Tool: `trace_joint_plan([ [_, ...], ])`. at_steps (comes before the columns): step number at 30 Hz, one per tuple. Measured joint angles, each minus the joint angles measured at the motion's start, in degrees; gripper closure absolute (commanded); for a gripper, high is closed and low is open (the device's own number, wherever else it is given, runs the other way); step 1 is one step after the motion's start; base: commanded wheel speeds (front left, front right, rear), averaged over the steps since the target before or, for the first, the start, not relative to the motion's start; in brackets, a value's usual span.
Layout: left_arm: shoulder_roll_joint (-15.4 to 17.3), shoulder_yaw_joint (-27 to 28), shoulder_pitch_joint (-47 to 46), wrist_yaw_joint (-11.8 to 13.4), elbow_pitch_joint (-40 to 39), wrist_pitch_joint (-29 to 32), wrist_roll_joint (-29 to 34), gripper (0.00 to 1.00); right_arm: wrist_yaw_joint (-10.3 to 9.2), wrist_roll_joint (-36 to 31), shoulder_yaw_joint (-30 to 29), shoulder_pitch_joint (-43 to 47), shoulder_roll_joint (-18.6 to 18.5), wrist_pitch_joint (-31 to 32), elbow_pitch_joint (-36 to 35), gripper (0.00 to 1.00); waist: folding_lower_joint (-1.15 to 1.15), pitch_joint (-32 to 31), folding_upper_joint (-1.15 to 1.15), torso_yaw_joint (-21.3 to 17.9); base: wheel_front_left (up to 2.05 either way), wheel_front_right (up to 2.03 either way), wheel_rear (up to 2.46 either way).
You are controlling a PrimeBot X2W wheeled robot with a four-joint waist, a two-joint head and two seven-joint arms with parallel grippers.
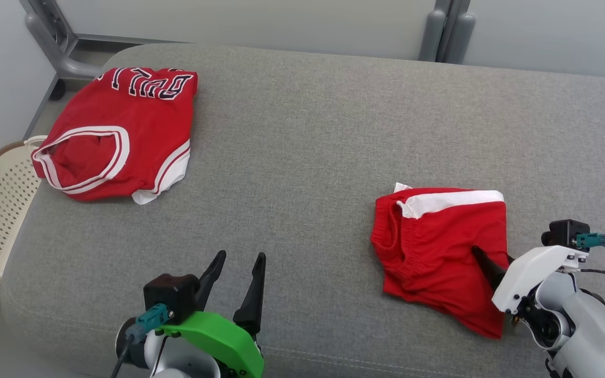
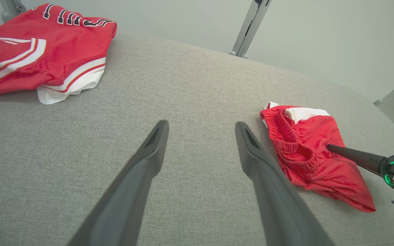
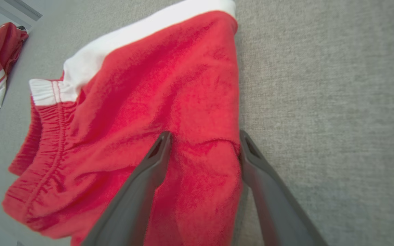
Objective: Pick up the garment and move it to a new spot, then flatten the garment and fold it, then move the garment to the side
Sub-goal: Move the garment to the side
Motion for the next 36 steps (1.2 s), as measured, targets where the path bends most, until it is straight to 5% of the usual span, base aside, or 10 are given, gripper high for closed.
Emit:
trace_joint_plan([
  [1, 0.0, 0.0, 0.0, 0.0, 0.0, -0.1, 0.0, 0.0, 0.0, 0.0, 0.4, -0.2, -0.1, -0.1, 0.0, 0.56, 0.0, 0.1, 0.0, 0.1, 0.0, 0.0, 0.0],
  [3, 0.0, 0.1, 0.0, 0.2, -0.1, -0.1, 0.0, 0.0, 0.0, -0.1, 1.3, -0.8, -0.4, -0.8, 0.1, 0.92, 0.0, 0.3, 0.0, 0.0, 0.0, 0.0, 0.0],
  [4, 0.0, 0.2, 0.0, 0.2, -0.2, -0.1, 0.0, 0.0, 0.0, -0.1, 1.5, -1.1, -0.5, -1.4, 0.2, 1.0, 0.0, 0.4, 0.0, -0.1, 0.0, 0.0, 0.0],
  [17, -0.1, 0.2, -1.2, 0.3, -0.9, -1.0, 0.7, 0.0, 0.02, -4.9, 7.1, -8.8, -3.2, -4.1, 2.3, 1.0, 0.0, 1.5, 0.0, -6.8, 0.0, 0.0, 0.0],
  [36, 0.3, -0.5, -6.7, -0.3, -1.0, 0.7, 2.7, 0.0, 0.02, -6.6, 12.3, -22.1, -0.7, -5.6, 6.8, 1.0, 0.0, 5.5, 0.0, -28.1, 0.0, 0.0, 0.0],
])
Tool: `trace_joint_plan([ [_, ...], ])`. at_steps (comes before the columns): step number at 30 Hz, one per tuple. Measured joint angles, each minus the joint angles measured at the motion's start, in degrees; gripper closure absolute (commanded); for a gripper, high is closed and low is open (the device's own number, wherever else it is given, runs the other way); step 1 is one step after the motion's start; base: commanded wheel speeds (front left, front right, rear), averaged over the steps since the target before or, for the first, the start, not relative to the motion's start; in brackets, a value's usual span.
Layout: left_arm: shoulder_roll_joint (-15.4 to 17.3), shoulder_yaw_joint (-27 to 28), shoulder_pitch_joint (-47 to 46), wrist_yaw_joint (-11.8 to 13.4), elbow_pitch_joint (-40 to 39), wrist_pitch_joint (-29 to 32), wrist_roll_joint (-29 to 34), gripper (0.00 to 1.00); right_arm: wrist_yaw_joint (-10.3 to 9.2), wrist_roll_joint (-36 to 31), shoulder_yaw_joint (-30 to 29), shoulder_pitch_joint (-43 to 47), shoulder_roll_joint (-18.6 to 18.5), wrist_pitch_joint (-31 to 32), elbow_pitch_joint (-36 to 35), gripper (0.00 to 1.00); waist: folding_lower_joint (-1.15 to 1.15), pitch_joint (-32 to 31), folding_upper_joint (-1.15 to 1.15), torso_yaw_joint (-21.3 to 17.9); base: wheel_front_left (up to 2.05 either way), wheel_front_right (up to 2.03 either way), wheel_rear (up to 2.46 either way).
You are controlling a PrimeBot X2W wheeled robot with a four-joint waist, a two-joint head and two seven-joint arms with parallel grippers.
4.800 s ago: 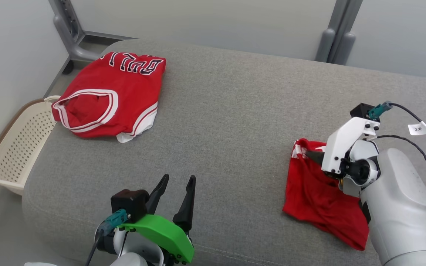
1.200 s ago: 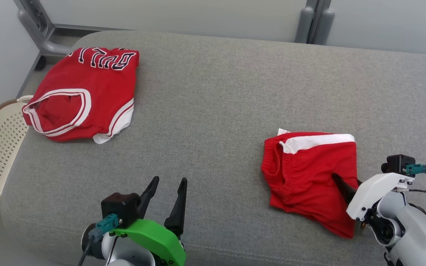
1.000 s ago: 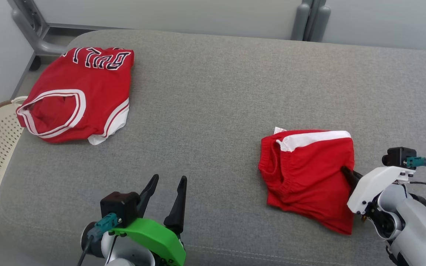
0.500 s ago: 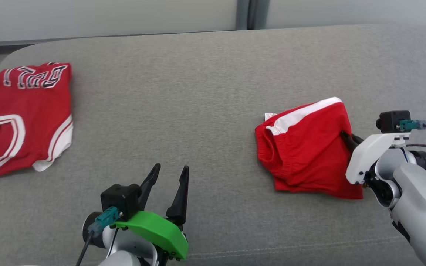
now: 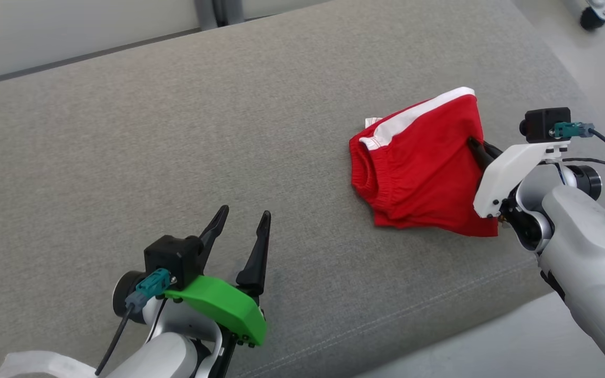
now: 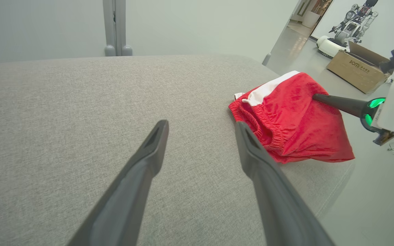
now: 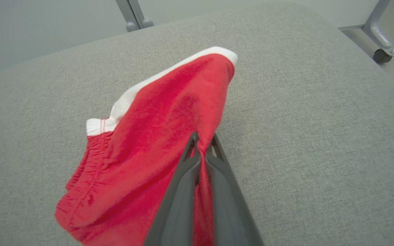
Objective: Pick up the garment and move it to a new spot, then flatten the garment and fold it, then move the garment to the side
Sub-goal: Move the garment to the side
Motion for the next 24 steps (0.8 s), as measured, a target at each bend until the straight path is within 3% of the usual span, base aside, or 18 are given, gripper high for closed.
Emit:
trace_joint_plan([
  [6, 0.0, -0.6, -2.0, -0.1, -0.3, 1.0, 0.9, 0.0, 0.0, 1.1, 0.8, -1.8, 0.7, -1.7, 2.8, 1.0, 0.0, 3.1, 0.0, -3.3, 0.0, 0.0, 0.0],
  [13, 0.7, -0.4, -3.2, 0.7, -2.0, 1.2, 2.2, 0.0, 0.0, 2.2, 1.5, -5.8, 0.1, -3.1, 5.2, 1.0, 0.0, 5.5, 0.0, -2.2, 0.0, 0.0, 0.0],
  [24, 5.4, -1.0, -5.2, 4.8, -8.0, 4.7, 6.9, 0.0, 0.0, 3.8, 1.0, -12.4, -8.0, -5.1, 8.0, 1.0, 0.0, 9.5, 0.0, 0.7, 0.0, 0.0, 0.0],
])
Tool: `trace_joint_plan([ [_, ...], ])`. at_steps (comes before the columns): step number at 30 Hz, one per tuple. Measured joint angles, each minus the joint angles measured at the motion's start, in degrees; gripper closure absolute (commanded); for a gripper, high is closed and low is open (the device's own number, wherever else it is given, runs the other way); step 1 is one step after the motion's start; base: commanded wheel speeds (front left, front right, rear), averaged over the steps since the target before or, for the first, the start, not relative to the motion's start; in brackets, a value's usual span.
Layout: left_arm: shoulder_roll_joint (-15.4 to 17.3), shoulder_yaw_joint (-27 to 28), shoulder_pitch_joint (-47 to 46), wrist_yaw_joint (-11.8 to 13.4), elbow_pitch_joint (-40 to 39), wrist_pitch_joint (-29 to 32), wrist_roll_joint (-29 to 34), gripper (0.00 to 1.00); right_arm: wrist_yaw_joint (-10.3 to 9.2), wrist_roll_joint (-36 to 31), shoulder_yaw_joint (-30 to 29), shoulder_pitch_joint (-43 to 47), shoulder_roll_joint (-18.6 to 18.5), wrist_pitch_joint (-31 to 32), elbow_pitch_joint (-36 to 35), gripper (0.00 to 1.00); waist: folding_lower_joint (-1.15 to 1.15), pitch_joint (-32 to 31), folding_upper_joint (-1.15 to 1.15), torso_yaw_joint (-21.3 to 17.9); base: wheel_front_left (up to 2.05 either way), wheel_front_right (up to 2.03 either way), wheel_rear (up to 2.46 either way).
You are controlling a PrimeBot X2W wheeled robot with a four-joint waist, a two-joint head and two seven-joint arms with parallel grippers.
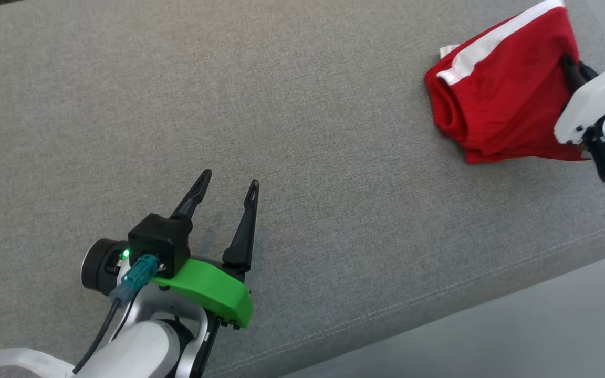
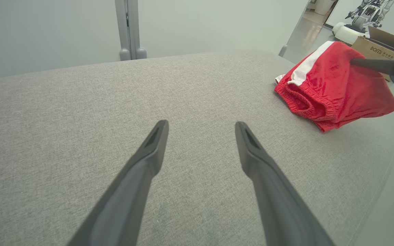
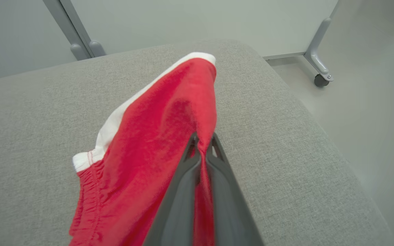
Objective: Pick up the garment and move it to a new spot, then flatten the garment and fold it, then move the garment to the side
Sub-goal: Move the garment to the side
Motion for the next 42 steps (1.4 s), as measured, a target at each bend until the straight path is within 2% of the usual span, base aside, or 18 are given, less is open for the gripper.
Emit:
trace_joint_plan([
  [6, 2.1, -0.7, -1.8, 1.3, -3.3, 3.2, 2.2, 0.0, 0.0, -1.2, 0.0, -3.3, -3.6, -2.8, 3.0, 1.0, 0.0, 3.0, 0.0, 0.4, 0.0, 0.0, 0.0],
  [16, 3.1, -2.5, -3.4, 2.7, -7.0, 7.1, 4.3, 0.0, 0.0, -4.9, 0.7, -6.6, -4.0, -8.1, 9.6, 1.0, 0.0, 7.3, 0.0, 1.0, 0.0, 0.0, 0.0],
  [17, 3.3, -2.6, -3.6, 2.8, -7.3, 7.5, 4.6, 0.0, 0.01, -5.6, 0.7, -7.3, -4.2, -8.8, 10.3, 0.94, 0.0, 7.7, 0.0, 1.0, 0.0, 0.0, 0.0],
  [19, 3.6, -3.0, -3.8, 3.1, -7.7, 8.2, 5.1, 0.0, 0.01, -6.7, 0.0, -8.6, -4.5, -9.8, 11.7, 0.47, 0.0, 8.5, 0.0, 1.2, 0.0, 0.0, 0.0],
  [20, 3.8, -3.2, -3.9, 3.2, -7.8, 8.4, 5.1, 0.0, 0.01, -7.6, -0.3, -9.2, -4.7, -10.1, 12.5, 0.0, 0.0, 8.8, 0.0, 1.2, 0.0, 0.0, 0.0],
  [26, 3.9, -3.7, -4.2, 3.5, -8.6, 9.4, 5.7, 0.0, 0.01, -12.4, -4.1, -10.5, -5.3, -10.3, 14.1, 0.0, 0.0, 9.8, 0.0, 1.1, 0.0, 0.0, 0.0],
  [35, 3.4, -3.1, -4.4, 3.6, -7.4, 8.2, 4.9, 0.0, 0.01, -17.4, -12.3, -6.1, -4.0, -10.3, 9.9, 0.0, 0.0, 8.8, 0.0, -0.1, 0.0, 0.0, 0.0],
  [42, 1.5, -1.2, -3.8, 1.4, -3.7, 4.2, 1.5, 0.0, 0.01, -18.0, -16.2, -0.9, -3.1, -10.3, 3.9, 0.0, 0.0, 5.3, 0.0, -0.3, 0.0, 0.0, 0.0],
])
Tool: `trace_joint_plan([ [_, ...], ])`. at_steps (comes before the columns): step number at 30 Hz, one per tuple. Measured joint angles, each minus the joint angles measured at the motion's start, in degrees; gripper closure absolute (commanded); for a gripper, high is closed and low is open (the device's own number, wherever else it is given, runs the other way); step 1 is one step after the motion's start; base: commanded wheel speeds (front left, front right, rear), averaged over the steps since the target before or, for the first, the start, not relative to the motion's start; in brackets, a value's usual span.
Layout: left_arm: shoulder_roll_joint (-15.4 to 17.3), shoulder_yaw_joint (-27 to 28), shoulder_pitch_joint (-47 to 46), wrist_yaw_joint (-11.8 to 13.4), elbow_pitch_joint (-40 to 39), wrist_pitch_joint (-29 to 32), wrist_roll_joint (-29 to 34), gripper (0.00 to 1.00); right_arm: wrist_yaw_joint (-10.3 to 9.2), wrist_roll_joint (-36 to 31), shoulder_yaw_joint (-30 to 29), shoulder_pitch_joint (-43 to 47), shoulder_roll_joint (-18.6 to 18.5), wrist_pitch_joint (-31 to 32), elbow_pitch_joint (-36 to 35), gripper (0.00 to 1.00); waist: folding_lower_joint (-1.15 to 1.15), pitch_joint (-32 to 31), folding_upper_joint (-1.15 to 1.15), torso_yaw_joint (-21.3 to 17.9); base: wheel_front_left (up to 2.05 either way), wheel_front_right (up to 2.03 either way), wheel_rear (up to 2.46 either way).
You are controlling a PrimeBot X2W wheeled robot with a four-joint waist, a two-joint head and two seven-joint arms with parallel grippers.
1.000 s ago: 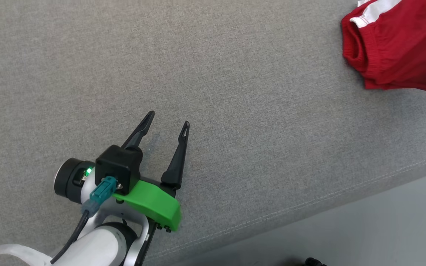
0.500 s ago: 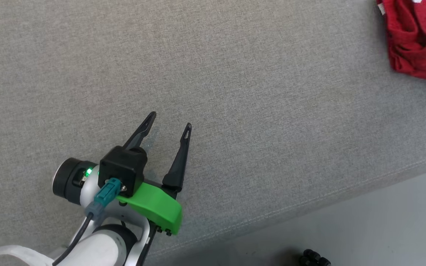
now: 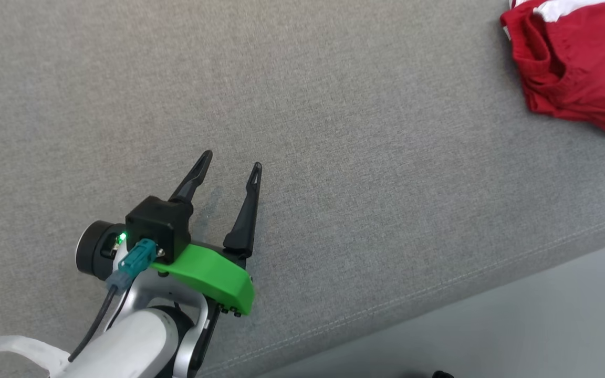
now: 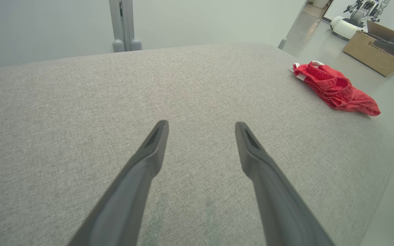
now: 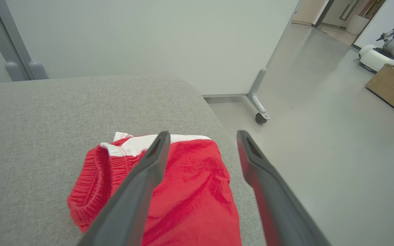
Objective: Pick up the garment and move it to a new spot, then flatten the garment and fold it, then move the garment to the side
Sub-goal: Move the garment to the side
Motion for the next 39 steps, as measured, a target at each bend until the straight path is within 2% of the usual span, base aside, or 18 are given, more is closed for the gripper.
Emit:
trace_joint_plan([
  [9, -2.7, 4.4, 2.6, -3.8, 7.9, -8.5, -5.4, 0.0, 0.0, -1.2, 3.9, 5.4, -0.4, 0.0, -7.8, 0.0, 0.0, -7.7, 0.0, 1.6, 0.0, 0.0, 0.0],
  [14, -2.9, 6.8, 5.4, -6.1, 13.1, -13.1, -8.1, 0.0, 0.0, -0.6, 7.1, 9.1, -0.5, 1.5, -12.2, 0.0, 0.0, -12.7, 0.0, 3.4, 0.0, 0.0, 0.0],
  [20, -1.7, 9.1, 8.7, -7.8, 18.0, -16.2, -10.2, 0.0, 0.0, 0.5, 6.9, 14.8, 0.1, 3.3, -17.0, 0.0, 0.0, -18.4, 0.0, 6.6, 0.0, 0.0, 0.0],
  [26, 0.5, 12.3, 12.7, -7.5, 20.6, -17.9, -11.2, 0.0, -0.01, 0.6, 1.7, 21.6, 3.5, 2.8, -21.4, 0.0, -0.01, -22.7, 0.0, 10.5, 0.0, 0.0, 0.0],
  [33, 1.7, 15.5, 18.1, -7.5, 20.6, -18.8, -12.8, 0.0, 0.0, -4.1, -5.6, 30.5, 10.2, 2.9, -27.5, 0.0, -0.01, -26.2, 0.0, 14.5, 0.0, 0.0, 0.0],
  [39, 1.5, 17.8, 22.5, -7.1, 19.4, -19.1, -12.8, 0.0, -0.01, -9.6, -11.0, 37.9, 16.0, 5.5, -36.1, 0.0, -0.01, -28.2, 0.0, 16.9, 0.0, 0.0, 0.0],
])
